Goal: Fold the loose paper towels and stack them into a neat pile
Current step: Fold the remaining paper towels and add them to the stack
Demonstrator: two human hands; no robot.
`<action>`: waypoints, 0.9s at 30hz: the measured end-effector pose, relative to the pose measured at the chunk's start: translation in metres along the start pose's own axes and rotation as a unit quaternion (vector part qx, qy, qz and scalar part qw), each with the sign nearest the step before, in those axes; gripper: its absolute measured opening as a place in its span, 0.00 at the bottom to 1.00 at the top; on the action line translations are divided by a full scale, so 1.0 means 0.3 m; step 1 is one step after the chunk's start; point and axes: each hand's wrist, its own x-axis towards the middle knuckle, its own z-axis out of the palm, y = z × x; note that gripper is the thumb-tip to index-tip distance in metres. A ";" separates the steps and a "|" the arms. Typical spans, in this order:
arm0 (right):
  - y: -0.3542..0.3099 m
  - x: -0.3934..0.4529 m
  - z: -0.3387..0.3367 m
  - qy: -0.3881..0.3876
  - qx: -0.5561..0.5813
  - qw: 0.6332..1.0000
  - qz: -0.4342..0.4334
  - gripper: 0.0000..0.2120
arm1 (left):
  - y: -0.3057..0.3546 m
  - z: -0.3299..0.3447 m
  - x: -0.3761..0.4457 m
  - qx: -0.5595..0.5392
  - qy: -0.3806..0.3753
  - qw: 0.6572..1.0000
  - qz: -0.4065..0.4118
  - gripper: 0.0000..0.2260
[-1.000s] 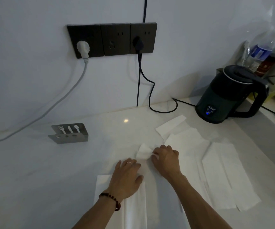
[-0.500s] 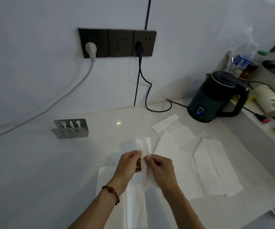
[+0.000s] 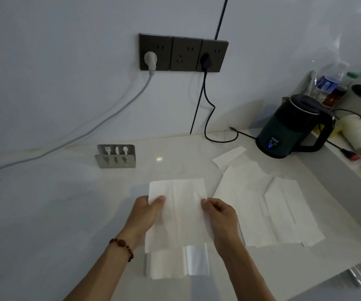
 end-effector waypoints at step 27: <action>0.222 -0.056 0.088 -0.025 -0.339 0.940 -0.013 0.06 | -0.147 -0.180 -0.011 0.237 0.008 0.971 0.022 0.06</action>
